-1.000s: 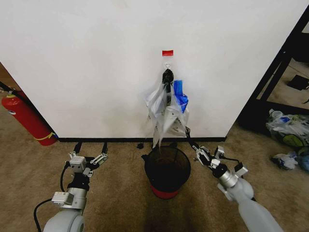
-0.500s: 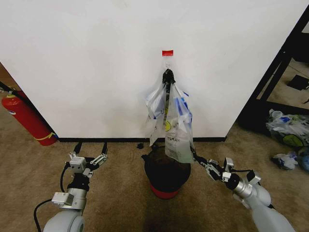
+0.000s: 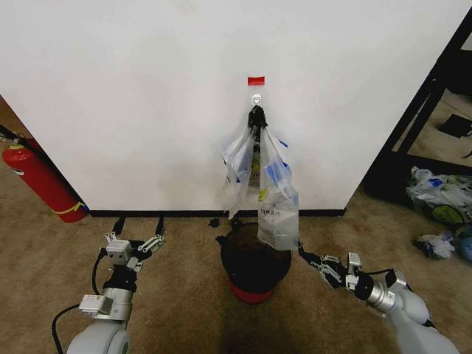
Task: Pick up the garbage bag from the wall and place it over the trash bin.
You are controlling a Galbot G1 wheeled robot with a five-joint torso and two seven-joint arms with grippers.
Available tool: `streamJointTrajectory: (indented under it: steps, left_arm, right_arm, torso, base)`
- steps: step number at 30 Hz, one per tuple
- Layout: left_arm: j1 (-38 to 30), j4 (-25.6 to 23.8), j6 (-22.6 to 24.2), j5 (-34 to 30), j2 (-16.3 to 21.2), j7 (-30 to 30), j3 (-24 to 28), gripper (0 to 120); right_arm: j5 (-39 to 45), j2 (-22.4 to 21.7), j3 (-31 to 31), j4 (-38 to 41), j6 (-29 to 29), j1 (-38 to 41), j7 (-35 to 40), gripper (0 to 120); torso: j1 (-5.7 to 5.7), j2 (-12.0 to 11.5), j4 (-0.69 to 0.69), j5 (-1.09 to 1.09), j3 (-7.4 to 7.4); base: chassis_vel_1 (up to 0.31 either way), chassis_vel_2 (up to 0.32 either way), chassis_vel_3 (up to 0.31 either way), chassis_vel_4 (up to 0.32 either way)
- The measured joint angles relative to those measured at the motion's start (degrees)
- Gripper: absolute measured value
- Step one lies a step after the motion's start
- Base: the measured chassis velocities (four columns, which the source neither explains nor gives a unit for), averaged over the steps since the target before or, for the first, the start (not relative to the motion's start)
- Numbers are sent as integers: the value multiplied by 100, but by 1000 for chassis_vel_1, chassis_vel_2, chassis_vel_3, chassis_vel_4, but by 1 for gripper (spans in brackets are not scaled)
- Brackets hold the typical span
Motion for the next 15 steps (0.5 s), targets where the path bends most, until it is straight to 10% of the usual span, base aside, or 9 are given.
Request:
streamJointTrajectory:
  steps: [15]
  left_arm:
    - [-559, 283, -106, -65, 178, 49, 548, 100]
  right_arm:
    - [1214, 337, -1170, 342, 1974, 756, 2877, 0]
  torso:
    - [0, 0, 2, 0, 1]
  base:
    - [0, 0, 0, 0]
